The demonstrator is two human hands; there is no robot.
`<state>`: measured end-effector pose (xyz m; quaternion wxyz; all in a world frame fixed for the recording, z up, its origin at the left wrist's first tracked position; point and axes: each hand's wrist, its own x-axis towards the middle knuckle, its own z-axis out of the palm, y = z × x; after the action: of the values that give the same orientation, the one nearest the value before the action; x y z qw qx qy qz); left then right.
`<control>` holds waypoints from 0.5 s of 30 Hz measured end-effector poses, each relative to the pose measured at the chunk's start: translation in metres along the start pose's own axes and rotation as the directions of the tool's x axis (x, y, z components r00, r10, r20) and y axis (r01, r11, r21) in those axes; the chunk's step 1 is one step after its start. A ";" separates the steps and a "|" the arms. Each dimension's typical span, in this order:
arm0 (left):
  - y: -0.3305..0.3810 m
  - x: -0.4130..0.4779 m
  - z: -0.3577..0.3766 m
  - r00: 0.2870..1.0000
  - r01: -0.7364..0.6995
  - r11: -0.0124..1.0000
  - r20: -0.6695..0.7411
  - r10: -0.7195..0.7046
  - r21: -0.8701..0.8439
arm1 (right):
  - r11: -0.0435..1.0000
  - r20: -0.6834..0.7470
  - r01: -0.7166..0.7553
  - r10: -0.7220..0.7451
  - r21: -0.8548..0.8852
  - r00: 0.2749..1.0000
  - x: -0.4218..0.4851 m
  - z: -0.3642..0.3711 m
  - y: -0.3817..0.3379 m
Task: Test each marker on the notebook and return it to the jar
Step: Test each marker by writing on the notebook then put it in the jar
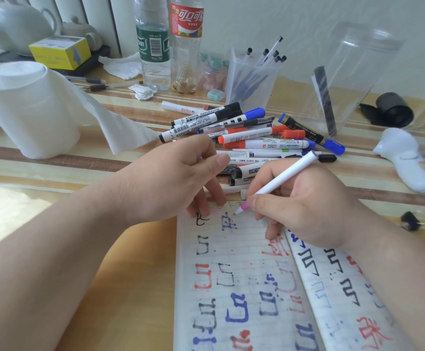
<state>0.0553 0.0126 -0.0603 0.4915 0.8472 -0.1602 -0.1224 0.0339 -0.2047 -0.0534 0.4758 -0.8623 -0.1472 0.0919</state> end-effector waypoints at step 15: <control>-0.007 0.001 0.002 0.986 -0.059 0.997 -0.160 0.051 -0.045 | 0.811 -0.225 0.185 -0.068 0.554 0.972 0.007 -0.004 0.012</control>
<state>0.0566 0.0136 -0.0675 0.5268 0.8370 -0.1408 -0.0449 0.0432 -0.2111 -0.0614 0.7294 -0.6728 -0.1231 0.0150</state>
